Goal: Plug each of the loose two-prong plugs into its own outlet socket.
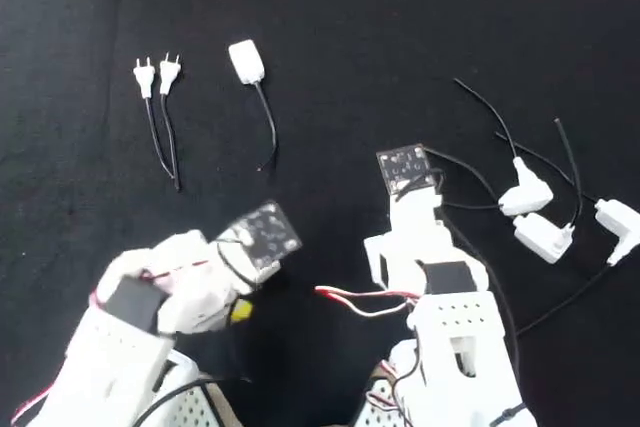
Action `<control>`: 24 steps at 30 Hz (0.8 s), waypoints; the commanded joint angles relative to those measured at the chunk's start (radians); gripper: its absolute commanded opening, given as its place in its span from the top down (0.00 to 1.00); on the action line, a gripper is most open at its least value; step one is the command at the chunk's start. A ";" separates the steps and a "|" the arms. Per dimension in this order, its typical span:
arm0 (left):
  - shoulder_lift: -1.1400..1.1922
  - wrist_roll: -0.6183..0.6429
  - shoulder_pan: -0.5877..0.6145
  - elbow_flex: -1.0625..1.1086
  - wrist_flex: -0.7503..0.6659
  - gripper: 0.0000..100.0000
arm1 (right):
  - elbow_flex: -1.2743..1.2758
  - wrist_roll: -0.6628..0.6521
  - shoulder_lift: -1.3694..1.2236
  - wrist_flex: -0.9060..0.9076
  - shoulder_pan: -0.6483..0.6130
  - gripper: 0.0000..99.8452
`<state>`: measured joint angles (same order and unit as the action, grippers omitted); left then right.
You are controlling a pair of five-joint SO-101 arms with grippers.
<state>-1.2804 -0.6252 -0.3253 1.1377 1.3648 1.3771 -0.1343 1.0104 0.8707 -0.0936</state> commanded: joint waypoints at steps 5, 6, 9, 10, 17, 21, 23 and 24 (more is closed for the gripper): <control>-0.190 0.043 -0.260 -0.012 0.063 0.97 | -0.001 -0.006 0.015 -0.034 0.009 0.83; -0.190 0.029 -0.249 -0.002 0.055 0.95 | -0.001 -0.005 0.010 -0.041 0.011 0.83; -0.155 0.023 -0.232 0.038 0.021 0.97 | 0.008 -0.005 0.015 -0.044 0.009 0.83; -0.133 0.023 -0.234 0.059 0.008 0.97 | 0.012 -0.005 0.015 -0.052 0.009 0.83; 0.137 0.077 -0.254 0.099 -0.206 0.97 | 0.031 -0.005 0.012 -0.098 0.008 0.83; 0.333 0.091 -0.153 0.022 -0.282 0.97 | 0.031 -0.005 0.012 -0.098 0.009 0.83; 0.430 0.091 -0.145 0.008 -0.302 0.97 | 0.031 -0.005 0.012 -0.098 0.009 0.83; 0.474 0.095 -0.148 0.005 -0.315 0.97 | 0.031 -0.005 0.012 -0.098 0.012 0.83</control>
<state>-0.9244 -0.5409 -0.4864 1.2052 1.0902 1.4108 -0.1343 1.0104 0.7925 -0.0921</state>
